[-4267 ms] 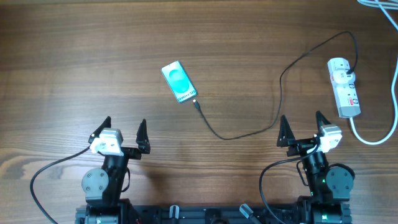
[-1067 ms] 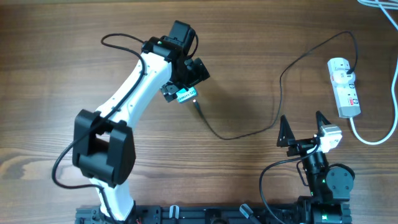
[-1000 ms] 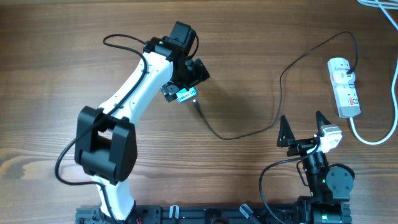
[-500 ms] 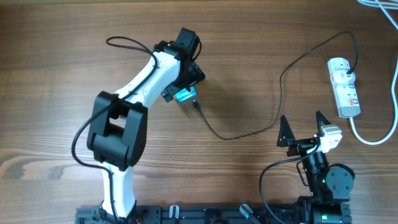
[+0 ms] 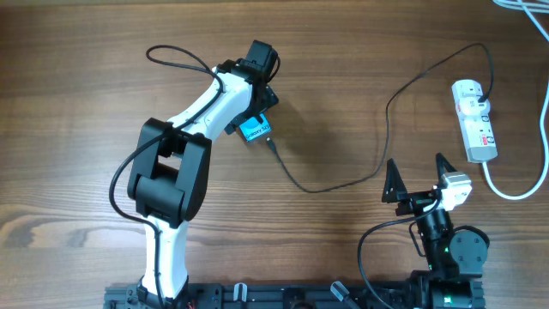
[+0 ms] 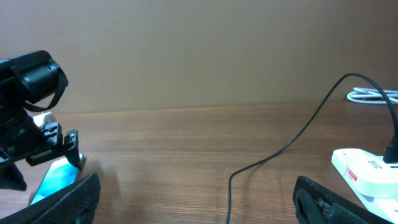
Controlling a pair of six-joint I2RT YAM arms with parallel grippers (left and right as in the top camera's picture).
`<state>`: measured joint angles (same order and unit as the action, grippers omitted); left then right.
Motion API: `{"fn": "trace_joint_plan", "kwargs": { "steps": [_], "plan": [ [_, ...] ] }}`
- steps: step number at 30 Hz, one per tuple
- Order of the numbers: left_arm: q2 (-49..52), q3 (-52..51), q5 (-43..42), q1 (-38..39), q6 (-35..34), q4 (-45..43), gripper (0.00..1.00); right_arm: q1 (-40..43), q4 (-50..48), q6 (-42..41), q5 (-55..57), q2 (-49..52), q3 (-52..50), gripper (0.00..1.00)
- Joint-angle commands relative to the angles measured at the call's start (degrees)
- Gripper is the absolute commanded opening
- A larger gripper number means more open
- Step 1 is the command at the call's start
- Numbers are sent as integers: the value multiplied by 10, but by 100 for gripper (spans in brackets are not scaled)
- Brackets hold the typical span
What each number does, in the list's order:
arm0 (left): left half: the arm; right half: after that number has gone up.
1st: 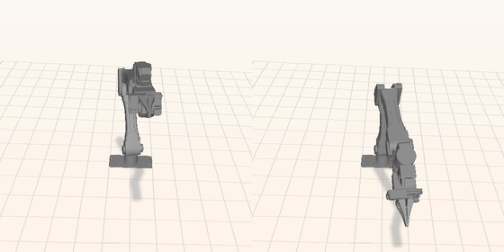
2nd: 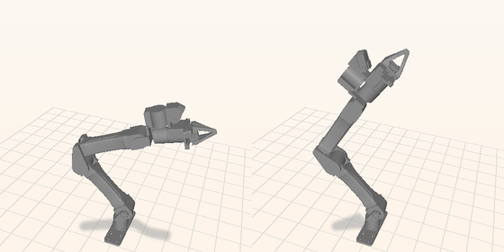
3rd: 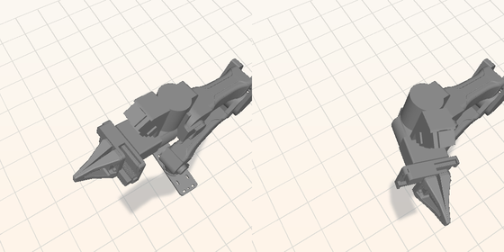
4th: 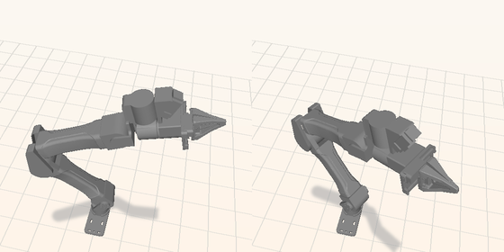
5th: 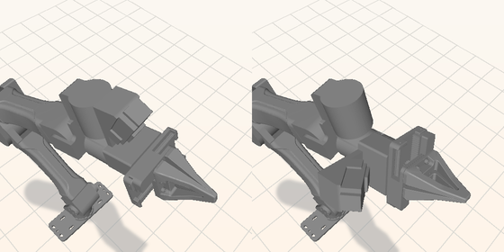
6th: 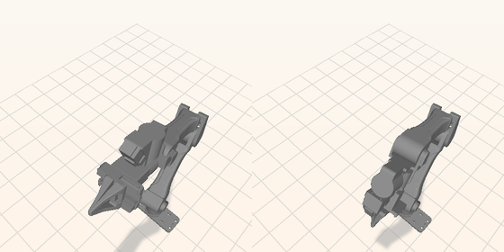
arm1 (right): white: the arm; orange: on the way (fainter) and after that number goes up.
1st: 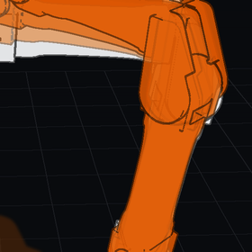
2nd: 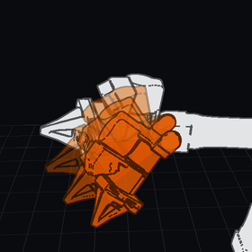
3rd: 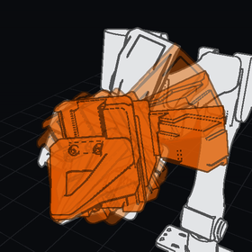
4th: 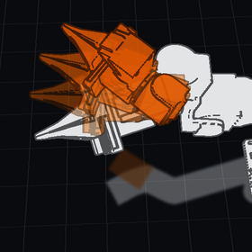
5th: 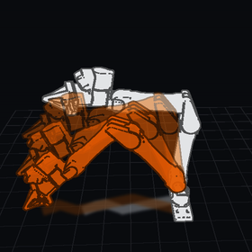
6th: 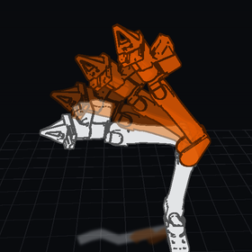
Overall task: Plug charger to phone and switch on socket
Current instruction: 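Lower the left gripper and grasp the phone's bottom edge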
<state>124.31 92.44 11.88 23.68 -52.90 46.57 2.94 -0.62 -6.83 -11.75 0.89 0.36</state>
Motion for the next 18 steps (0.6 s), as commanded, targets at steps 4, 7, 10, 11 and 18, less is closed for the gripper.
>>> {"fn": "trace_joint_plan", "kwargs": {
  "steps": [4, 7, 10, 11, 18],
  "plan": [
    [11, 3, 21, 2, -7, -7, 100, 2, -2, -7, 1, -3, -1, 100],
    [11, 3, 21, 2, -7, -7, 100, 2, -2, -7, 1, -3, -1, 100],
    [11, 3, 21, 2, -7, -7, 100, 2, -2, -8, 1, -3, -1, 100],
    [11, 3, 21, 2, -7, -7, 100, 2, -2, -7, 1, -3, -1, 100],
    [11, 3, 21, 2, -7, -7, 100, 2, -2, -8, 1, -3, -1, 100]
  ]
}}
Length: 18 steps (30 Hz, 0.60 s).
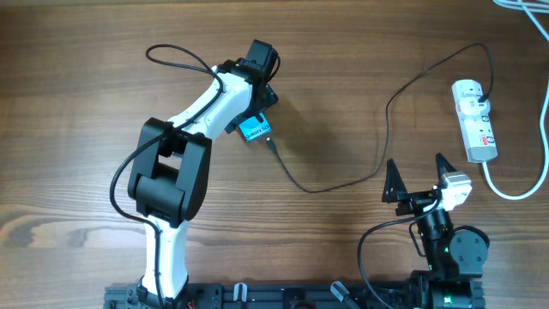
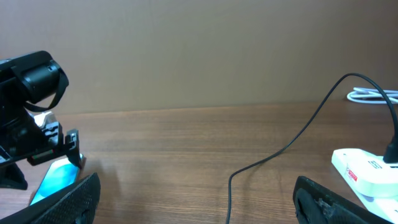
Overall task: Plug charger to phone and switch on socket
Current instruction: 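Lower the left gripper and grasp the phone's bottom edge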
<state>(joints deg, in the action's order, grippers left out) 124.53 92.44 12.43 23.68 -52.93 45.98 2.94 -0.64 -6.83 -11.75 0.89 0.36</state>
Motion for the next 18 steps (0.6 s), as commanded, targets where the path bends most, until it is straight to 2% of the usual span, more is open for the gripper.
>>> {"fn": "trace_joint_plan", "kwargs": {
  "steps": [1, 18],
  "plan": [
    [9, 3, 16, 2, -7, -2, 100, 2, -2, -7, 1, -3, -1, 99],
    [9, 3, 16, 2, -7, -2, 100, 2, -2, -7, 1, -3, -1, 100]
  ]
}}
